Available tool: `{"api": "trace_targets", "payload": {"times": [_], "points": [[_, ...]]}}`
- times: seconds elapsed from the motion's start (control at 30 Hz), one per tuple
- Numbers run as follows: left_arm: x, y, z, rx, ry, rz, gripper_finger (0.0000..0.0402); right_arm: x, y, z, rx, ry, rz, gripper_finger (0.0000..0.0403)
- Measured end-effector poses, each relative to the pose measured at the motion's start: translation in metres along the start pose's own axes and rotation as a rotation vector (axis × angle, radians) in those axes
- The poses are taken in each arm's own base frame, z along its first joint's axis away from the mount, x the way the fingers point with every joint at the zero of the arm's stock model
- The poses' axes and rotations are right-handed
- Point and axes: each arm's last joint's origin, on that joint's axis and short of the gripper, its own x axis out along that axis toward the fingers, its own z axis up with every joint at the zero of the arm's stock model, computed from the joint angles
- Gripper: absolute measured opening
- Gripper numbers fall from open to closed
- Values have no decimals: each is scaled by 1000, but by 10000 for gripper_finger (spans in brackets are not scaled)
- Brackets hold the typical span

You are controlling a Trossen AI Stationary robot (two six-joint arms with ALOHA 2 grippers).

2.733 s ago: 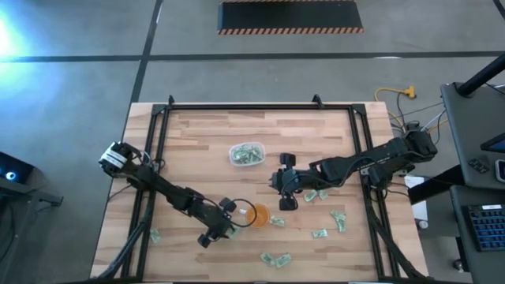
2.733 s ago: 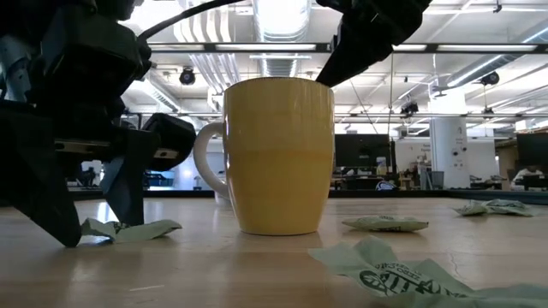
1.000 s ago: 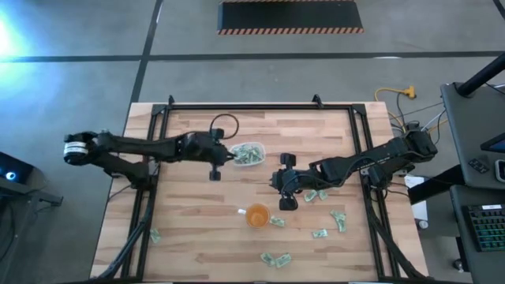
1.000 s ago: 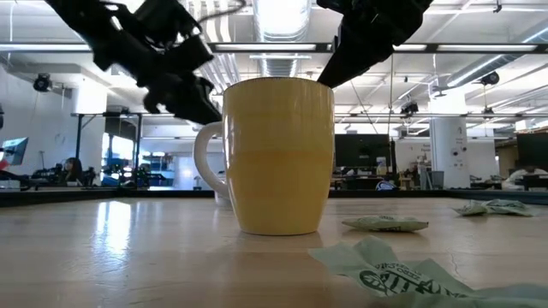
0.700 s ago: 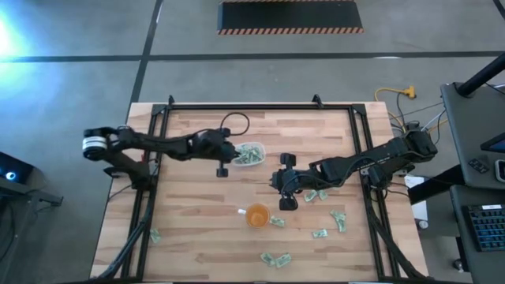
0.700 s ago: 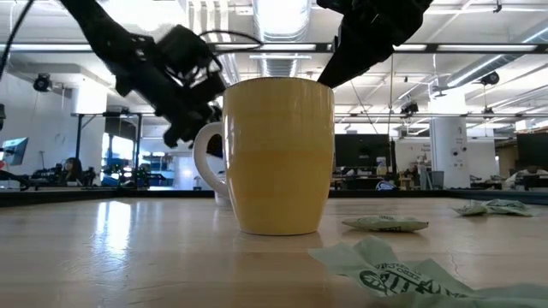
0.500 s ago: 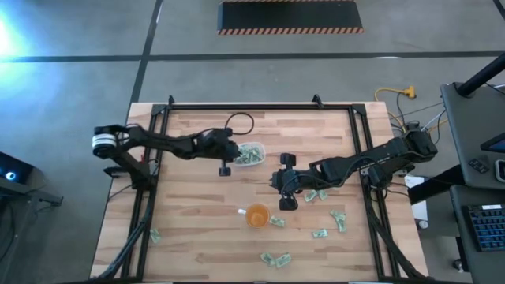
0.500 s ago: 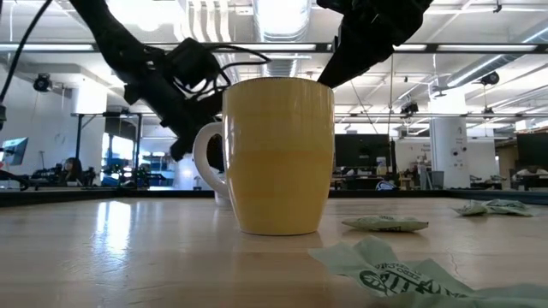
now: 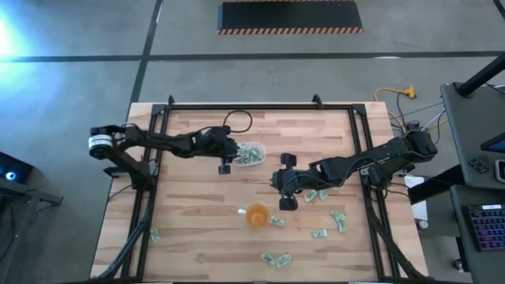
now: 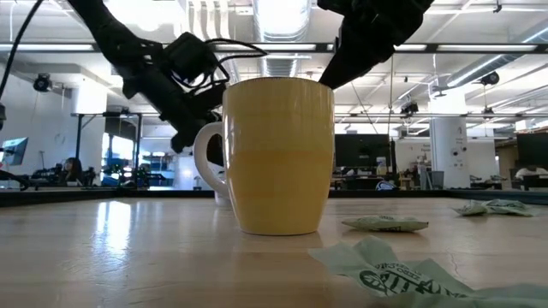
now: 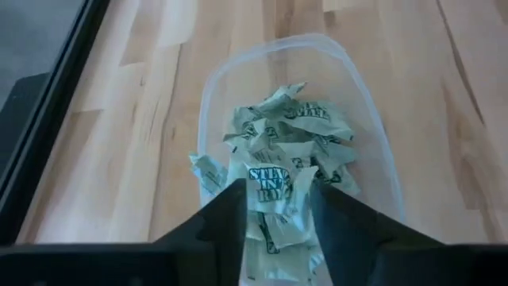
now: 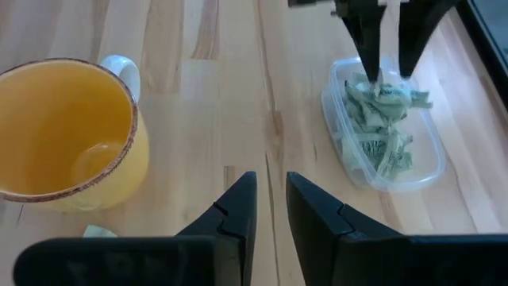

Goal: Pick and place Stevia / Truvia into bins
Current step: Put the stevia packet into the transparent bin

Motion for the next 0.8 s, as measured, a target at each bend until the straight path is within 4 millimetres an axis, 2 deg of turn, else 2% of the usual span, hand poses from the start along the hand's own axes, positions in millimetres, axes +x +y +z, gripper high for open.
{"api": "trace_targets", "payload": {"times": [0.17, 0.43, 0.6, 0.8], "points": [[-19, 0, -3, -8, 78, -4, 152, 0, -1, -8, 48, 76, -23, 63], [-63, 2, 7, -171, 28, 6, 156, -7, -12, -35, 248, 291, -286, 60], [-84, -11, 3, -277, -50, -111, 156, -7, -16, -59, 407, 385, -402, 61], [-99, -35, -6, -304, -91, -214, 156, 1, -15, -89, 517, 479, -404, 61]]}}
